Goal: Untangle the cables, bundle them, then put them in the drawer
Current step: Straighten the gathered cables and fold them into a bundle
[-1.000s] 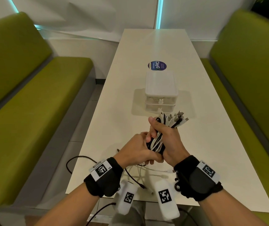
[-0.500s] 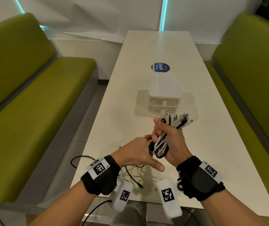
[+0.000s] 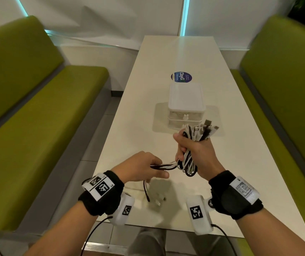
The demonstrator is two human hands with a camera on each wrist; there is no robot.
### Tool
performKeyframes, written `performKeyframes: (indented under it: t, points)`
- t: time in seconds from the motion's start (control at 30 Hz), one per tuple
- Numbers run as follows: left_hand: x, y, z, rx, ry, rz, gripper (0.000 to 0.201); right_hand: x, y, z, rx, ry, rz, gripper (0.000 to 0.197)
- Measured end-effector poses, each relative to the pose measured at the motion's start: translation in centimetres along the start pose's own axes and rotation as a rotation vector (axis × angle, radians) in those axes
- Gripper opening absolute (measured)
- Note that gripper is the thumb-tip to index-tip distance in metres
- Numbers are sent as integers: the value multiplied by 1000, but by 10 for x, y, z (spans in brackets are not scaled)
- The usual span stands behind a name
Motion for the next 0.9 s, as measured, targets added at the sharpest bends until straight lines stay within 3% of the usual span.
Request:
performKeyframes:
  t: [0.23,0.43,0.57,0.7,0.9]
  points:
    - [-20,14,18,-76,-84,-16,42,-22,-8,7,-47,199,-46,29]
    - [-24,11,-16,144,-121,-79,40,-1,4,2,-115,612,208,22]
    - [-29,12,-27,211,-53,-119,37,2,10,-1,-101,588,287,8]
    - [-36,10,-31,213,-3,-131,32,7,16,0,-126,485,340,29]
    - [-35,9,-39,118,176,-139,33,11,23,-16,153,232,392,31]
Point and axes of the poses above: each hand's wrist, its own y-axis away from the middle knuckle, its own x-axis out of the palm, z = x × y, the point moved 5 cm from there along -y, towards the middle knuckle, and after that the axes turned 14 degrees about -z, right-handed, at the moved point
